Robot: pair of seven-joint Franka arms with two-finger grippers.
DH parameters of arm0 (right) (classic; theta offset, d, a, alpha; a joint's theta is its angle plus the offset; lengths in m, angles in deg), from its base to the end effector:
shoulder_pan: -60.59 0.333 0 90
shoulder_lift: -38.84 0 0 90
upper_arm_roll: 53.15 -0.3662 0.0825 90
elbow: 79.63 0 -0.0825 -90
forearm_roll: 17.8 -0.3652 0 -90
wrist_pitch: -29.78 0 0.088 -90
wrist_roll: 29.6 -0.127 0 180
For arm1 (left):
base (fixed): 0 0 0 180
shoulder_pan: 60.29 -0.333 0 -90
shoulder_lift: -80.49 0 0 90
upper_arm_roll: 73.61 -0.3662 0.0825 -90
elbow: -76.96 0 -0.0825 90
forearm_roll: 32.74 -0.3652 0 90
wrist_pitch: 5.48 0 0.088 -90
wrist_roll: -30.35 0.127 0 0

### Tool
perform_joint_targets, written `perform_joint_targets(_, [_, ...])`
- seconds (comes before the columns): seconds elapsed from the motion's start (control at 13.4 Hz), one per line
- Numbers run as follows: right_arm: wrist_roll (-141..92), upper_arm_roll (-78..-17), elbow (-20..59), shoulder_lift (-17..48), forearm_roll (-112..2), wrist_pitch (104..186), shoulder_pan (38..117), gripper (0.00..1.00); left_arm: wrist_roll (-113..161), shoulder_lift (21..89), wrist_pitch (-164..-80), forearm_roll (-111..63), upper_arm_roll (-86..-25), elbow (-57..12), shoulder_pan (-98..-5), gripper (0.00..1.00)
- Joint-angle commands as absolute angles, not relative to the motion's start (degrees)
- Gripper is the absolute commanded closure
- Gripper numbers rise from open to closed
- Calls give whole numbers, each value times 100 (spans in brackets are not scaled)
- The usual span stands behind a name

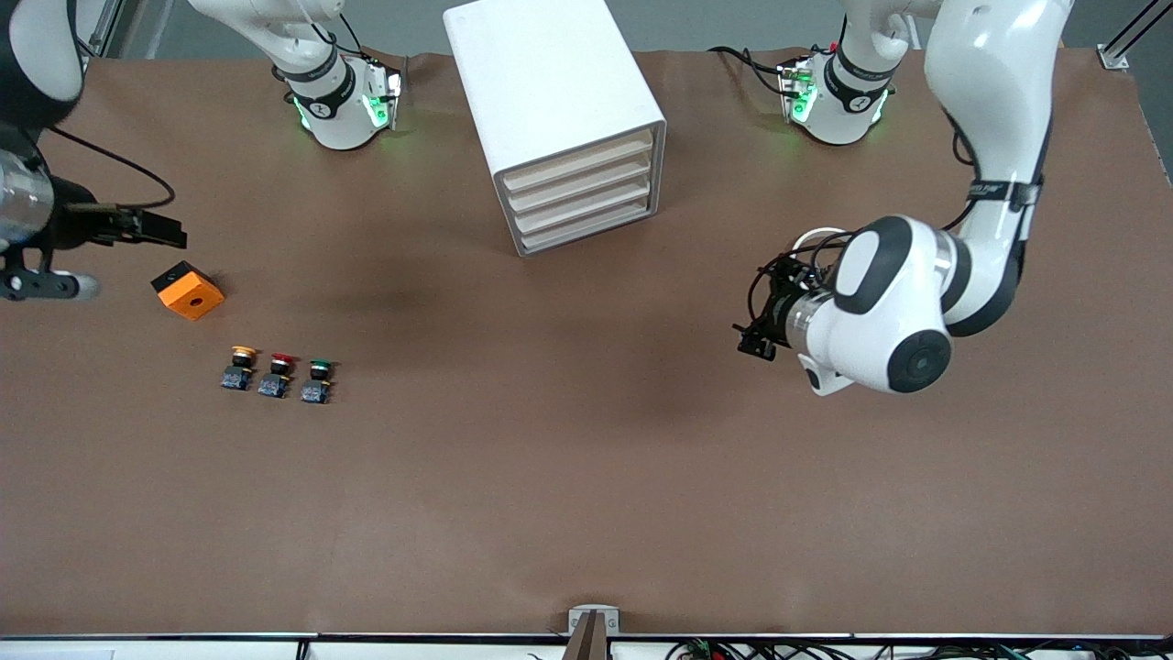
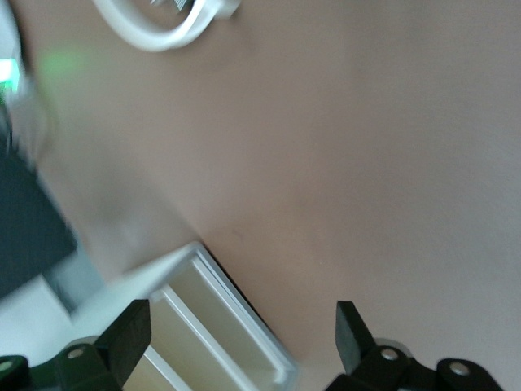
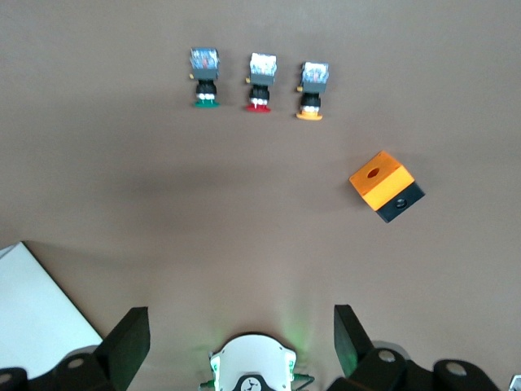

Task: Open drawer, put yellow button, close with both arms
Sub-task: 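Grasp the yellow-capped button with the right gripper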

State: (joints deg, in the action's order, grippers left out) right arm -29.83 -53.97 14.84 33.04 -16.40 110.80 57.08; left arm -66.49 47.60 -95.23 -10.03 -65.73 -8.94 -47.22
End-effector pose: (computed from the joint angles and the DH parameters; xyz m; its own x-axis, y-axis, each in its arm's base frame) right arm 0.5336 -0.0288 0.5562 0.9427 -0.0517 -0.3295 -0.0464 -0.9986 0.0239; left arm 0.5939 -0.2634 0.3534 0.0302 0.9374 -0.3468 0.8220 -0.2207 -0.5249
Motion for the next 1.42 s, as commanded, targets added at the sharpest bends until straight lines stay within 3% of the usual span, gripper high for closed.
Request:
perform_joint_targets(0.0, [-2890, -5438, 1852, 3137, -1622, 11561, 5550, 0, -7983, 4306, -9469, -656, -6579, -663, -4483, 0])
perform_joint_targets(0.37, [-2898, -5438, 3373, 3050, -1297, 14337, 5234, 0, -8346, 3945, -9355, 1134, -6587, -724, -4263, 0])
perform_joint_targets(0.75, [-3125, -5438, 3516, 2022, -1288, 16168, 4847, 0, -9803, 3698, -9346, 1708, -6579, -698, -3648, 0])
perform_joint_targets(1.34, [-3373, -5411, 3446, 1230, -1253, 16504, 4820, 0, -10447, 3426, -8503, 2464, -6579, -698, -3296, 0])
